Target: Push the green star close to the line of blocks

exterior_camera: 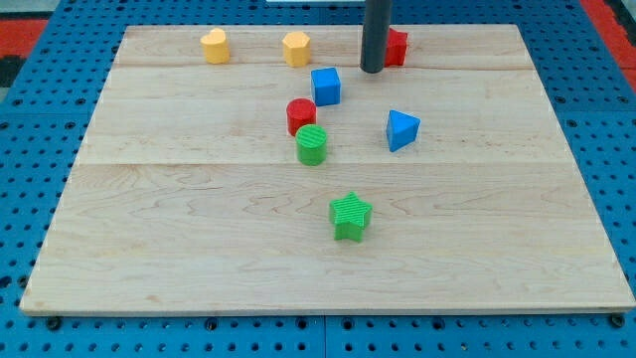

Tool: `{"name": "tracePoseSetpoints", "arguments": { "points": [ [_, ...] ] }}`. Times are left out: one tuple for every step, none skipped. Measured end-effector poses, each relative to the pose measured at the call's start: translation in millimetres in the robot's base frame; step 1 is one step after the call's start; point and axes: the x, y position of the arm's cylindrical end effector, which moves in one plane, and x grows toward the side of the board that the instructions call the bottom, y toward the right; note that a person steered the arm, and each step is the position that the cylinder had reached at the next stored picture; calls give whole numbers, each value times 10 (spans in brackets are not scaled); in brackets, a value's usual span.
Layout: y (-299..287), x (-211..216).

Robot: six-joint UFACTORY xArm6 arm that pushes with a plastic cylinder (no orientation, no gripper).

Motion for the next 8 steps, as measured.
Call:
{"name": "tracePoseSetpoints", "arguments": {
  "points": [
    [-49,203],
    [-231,236],
    [-304,384],
    [-680,384],
    [-435,384],
    [326,425],
    [536,807],
    [393,1209]
  ]
}}
